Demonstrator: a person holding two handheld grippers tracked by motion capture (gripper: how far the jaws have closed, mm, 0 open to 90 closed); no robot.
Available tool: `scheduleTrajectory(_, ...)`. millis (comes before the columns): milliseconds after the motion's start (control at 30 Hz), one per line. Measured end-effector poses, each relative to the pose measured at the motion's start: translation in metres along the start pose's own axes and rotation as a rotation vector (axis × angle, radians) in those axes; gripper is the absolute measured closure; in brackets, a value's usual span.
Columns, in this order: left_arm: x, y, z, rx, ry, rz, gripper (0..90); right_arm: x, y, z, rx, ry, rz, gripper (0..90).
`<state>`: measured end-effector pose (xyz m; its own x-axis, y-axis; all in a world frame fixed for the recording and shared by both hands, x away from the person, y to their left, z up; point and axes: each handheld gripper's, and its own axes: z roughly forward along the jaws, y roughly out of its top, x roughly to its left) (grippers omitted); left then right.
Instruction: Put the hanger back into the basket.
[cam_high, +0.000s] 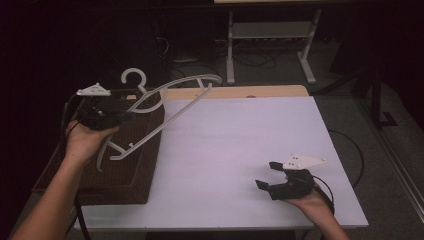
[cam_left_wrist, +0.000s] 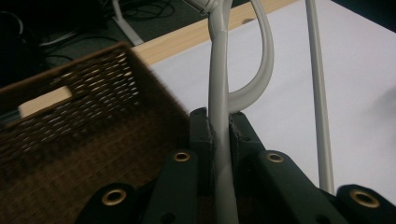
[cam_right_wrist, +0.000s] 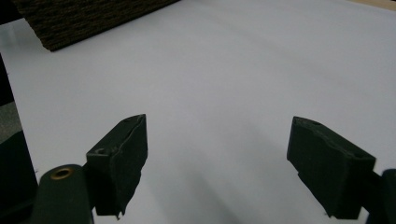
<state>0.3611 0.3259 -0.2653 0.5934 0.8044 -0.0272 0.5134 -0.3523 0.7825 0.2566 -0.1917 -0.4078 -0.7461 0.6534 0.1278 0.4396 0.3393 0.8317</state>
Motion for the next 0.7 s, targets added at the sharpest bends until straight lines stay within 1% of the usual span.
scheduleTrajectory(67,0.008,-0.004,-0.006,0.002,0.015,-0.007,82.7,0.0,0.0,0.001,0.001,0.001,-0.004,19.6)
scheduleTrajectory(100,0.012,-0.007,-0.009,0.0,0.022,-0.017,82.7,0.0,0.0,0.001,0.001,0.001,-0.004,19.6)
scheduleTrajectory(133,0.017,-0.01,-0.012,-0.001,0.03,-0.017,82.7,0.0,0.0,0.001,0.001,-0.001,-0.004,19.6)
scheduleTrajectory(233,0.03,-0.019,-0.021,-0.004,0.061,-0.036,82.7,0.0,0.0,0.001,0.0,-0.004,-0.002,19.6)
scheduleTrajectory(300,0.039,-0.025,-0.026,0.001,0.075,-0.042,82.7,0.0,0.0,0.001,0.001,-0.005,0.001,19.6)
scheduleTrajectory(333,0.044,-0.029,-0.03,0.009,0.089,-0.041,82.7,-0.001,0.0,0.001,-0.002,-0.008,-0.003,19.6)
scheduleTrajectory(400,0.053,-0.036,-0.035,0.014,0.103,-0.054,82.6,-0.001,0.0,0.002,0.002,-0.007,-0.002,19.6)
scheduleTrajectory(600,0.075,-0.054,-0.049,0.004,0.147,-0.078,82.6,-0.002,0.0,0.002,0.004,-0.012,0.002,19.9)
scheduleTrajectory(700,0.086,-0.063,-0.056,0.008,0.167,-0.092,82.6,-0.002,0.0,0.003,0.008,-0.013,0.004,20.0)
